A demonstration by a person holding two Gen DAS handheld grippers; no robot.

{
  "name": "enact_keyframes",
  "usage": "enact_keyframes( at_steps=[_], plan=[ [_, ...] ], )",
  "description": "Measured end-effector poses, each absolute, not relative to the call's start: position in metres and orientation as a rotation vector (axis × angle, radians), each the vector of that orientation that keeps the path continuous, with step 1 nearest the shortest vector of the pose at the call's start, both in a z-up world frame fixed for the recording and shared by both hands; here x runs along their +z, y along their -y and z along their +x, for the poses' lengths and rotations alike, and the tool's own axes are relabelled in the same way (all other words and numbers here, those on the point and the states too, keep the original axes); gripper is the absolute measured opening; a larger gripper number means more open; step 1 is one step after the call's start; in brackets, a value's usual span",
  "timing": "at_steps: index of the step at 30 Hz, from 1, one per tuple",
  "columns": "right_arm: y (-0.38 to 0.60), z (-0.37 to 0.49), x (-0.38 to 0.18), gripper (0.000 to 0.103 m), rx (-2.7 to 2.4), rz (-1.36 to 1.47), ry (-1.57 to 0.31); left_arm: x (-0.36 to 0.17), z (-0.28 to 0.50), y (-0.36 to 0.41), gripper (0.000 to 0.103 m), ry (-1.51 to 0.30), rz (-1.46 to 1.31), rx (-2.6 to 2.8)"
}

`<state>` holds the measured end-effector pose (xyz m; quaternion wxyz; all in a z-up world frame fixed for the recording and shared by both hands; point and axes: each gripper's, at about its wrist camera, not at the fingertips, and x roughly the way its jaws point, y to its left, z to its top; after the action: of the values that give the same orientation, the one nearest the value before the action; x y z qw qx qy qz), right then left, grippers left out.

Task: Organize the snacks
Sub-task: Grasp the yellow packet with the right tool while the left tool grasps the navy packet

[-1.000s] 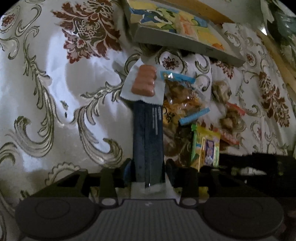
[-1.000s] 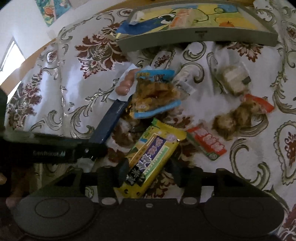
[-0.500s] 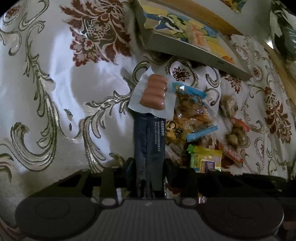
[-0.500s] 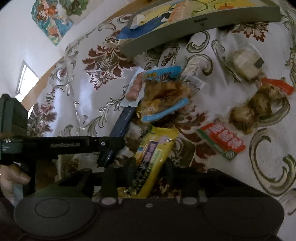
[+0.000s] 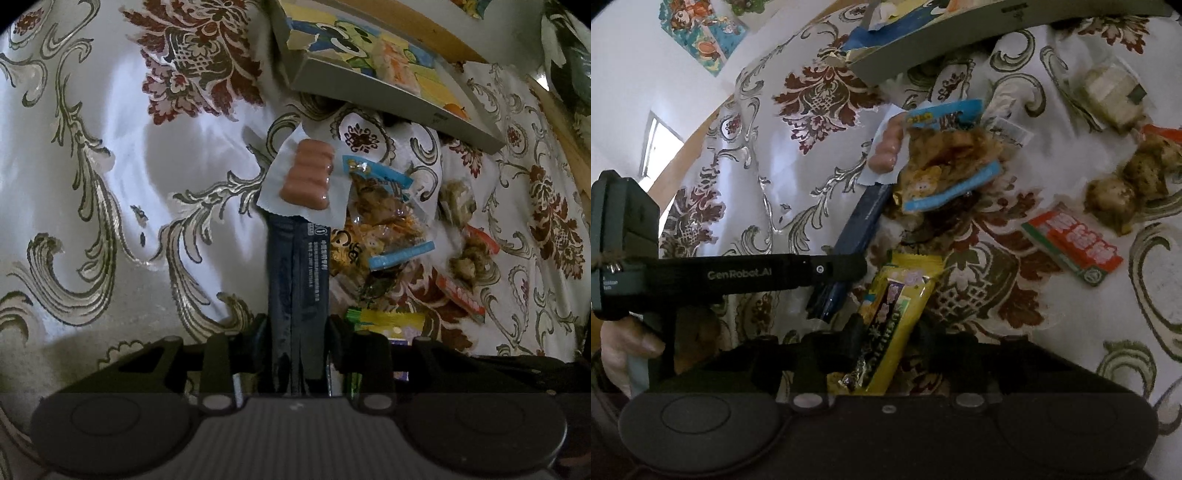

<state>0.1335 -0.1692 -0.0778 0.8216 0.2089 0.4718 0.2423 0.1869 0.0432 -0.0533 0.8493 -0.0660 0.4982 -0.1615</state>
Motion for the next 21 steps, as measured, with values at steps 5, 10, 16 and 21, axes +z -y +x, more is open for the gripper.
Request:
enact_keyframes(
  at_steps=[5, 10, 16, 21],
  plan=[
    [0.172, 0.125, -0.071, 0.023, 0.518, 0.431, -0.988, -0.048, 0.177, -0.041, 0.034, -1.069, -0.131, -0.331],
    [0.182, 0.114, -0.054, 0.017, 0.503, 0.399, -0.917, -0.043, 0.158, -0.043, 0.031, -1.081, -0.154, -0.314],
    [0.198, 0.102, -0.037, 0.013, 0.464, 0.350, -0.845, -0.030, 0.135, -0.035, 0.031, -1.019, -0.171, -0.330],
    [0.206, 0.092, -0.025, 0.012, 0.450, 0.266, -0.794, -0.024, 0.121, -0.020, 0.031, -0.977, -0.166, -0.339]
  ],
)
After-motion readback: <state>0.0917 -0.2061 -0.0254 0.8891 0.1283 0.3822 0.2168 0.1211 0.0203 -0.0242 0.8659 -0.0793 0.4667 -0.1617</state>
